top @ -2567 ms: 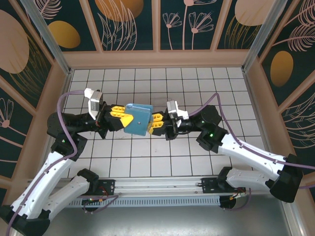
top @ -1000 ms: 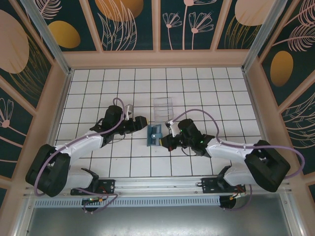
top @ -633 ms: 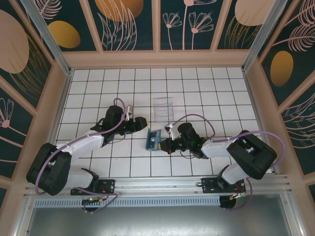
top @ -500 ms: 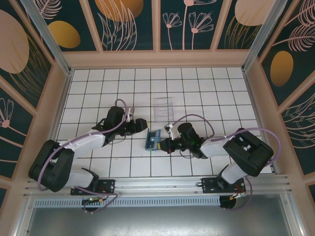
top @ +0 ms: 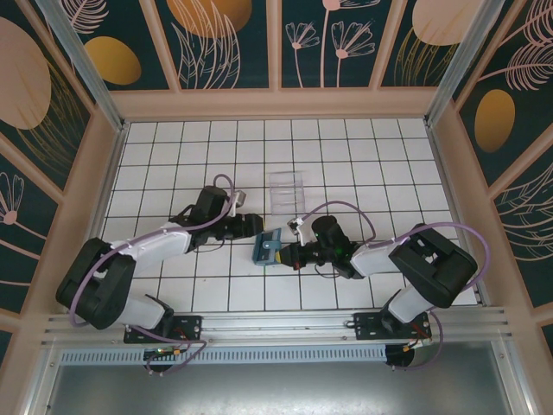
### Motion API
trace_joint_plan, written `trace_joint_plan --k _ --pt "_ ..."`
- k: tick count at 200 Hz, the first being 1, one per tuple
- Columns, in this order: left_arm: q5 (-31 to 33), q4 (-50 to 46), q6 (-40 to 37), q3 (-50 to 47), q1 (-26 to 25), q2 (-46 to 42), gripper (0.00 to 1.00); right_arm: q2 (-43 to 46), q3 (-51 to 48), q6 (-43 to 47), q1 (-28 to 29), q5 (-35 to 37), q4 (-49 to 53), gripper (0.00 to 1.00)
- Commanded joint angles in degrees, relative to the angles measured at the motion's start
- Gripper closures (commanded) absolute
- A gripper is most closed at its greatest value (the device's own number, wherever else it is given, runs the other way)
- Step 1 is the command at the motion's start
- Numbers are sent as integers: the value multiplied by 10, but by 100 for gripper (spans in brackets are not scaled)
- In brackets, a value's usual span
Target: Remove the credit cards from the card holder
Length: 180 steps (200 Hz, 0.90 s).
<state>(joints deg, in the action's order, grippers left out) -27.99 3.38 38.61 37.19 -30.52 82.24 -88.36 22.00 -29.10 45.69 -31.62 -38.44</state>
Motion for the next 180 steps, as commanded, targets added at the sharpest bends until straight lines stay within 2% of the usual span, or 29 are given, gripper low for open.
trace_joint_plan --k 1,20,31,50,86,103,132,161,180 --pt "10 -30 -29 12 -4 16 52 -6 3 -2 -4 -10 -20 100" --pt "24 -38 -35 17 -4 18 67 -3 3 -2 -4 -5 -16 100" --pt "32 -46 -38 22 -4 19 80 0 2 -1 -4 -2 -11 100" --pt "44 -58 -46 30 -4 16 86 5 2 1 -4 6 0 100" --pt "81 -111 -81 60 -4 -21 97 40 -3 21 -11 66 59 65" --pt "110 -157 -110 82 -4 -42 100 68 -8 33 -14 102 100 56" --pt "125 -216 -152 119 -3 -72 100 128 -16 35 -23 166 164 53" --pt "100 -265 -202 155 -3 -97 100 215 -7 55 -29 239 235 53" --pt "60 -291 -244 179 -4 -113 100 264 17 114 -32 230 258 53"
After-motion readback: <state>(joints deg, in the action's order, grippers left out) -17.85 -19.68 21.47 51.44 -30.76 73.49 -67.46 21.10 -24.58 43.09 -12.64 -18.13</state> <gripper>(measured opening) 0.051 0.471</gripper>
